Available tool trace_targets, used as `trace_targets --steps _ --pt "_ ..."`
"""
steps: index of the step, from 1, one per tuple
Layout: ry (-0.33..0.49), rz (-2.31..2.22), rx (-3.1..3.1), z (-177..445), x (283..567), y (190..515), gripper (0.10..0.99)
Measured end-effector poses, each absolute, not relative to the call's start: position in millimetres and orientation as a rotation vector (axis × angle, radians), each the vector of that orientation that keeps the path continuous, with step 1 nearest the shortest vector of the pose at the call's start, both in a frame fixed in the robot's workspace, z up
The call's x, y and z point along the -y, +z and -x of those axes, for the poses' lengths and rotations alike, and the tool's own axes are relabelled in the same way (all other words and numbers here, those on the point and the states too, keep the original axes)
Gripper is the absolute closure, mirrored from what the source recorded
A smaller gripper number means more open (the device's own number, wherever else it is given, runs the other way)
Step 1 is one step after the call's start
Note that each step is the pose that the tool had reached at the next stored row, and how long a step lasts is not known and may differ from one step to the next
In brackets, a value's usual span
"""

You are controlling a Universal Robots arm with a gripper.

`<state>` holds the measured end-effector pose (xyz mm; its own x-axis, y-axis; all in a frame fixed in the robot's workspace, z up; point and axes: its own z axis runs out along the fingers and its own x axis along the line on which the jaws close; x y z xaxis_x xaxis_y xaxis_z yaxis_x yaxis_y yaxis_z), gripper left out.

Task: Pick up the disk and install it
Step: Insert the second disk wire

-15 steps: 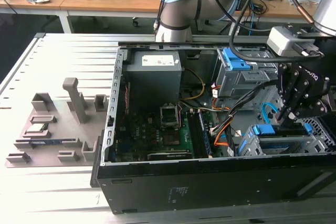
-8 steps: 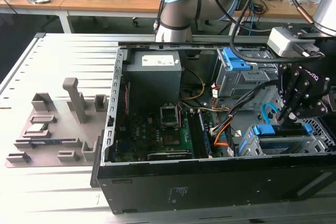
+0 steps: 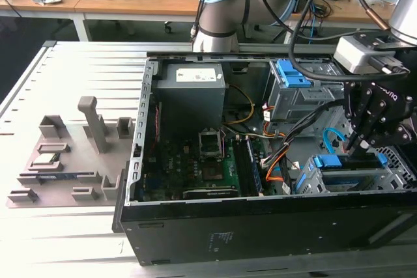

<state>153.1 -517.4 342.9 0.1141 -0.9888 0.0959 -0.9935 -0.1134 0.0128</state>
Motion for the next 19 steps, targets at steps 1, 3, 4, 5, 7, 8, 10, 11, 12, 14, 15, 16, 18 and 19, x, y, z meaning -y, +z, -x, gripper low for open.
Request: trace_targets --steps 1,3,4,5,7,8,10,11,12,14,15,16,18,19 --pt "0.096 -2.289 2.041 -153.1 517.3 343.7 0.925" --pt "0.097 -2.289 2.041 -153.1 517.2 344.4 0.925" --pt "0.097 -2.289 2.040 -153.1 517.3 344.6 0.925" --pt "0.097 -2.289 2.040 -153.1 517.3 344.6 0.925" --pt "0.097 -2.289 2.040 -153.1 517.3 344.6 0.925" --pt "0.097 -2.289 2.040 -153.3 517.3 344.6 0.925" --pt "0.097 -2.289 2.039 -153.4 517.4 343.8 0.925" --pt "0.096 -2.290 2.039 -153.6 517.3 342.6 0.925" --pt "0.097 -2.290 2.039 -153.6 517.3 342.3 0.925" --pt "0.097 -2.290 2.039 -153.1 517.3 341.4 0.925" --pt "0.097 -2.290 2.039 -152.4 517.3 340.8 0.925" --pt "0.097 -2.290 2.039 -151.7 517.3 340.2 0.925" --pt "0.097 -2.290 2.039 -150.0 517.3 337.4 0.925" --pt "0.099 -2.289 2.038 -150.0 517.4 335.2 0.925"
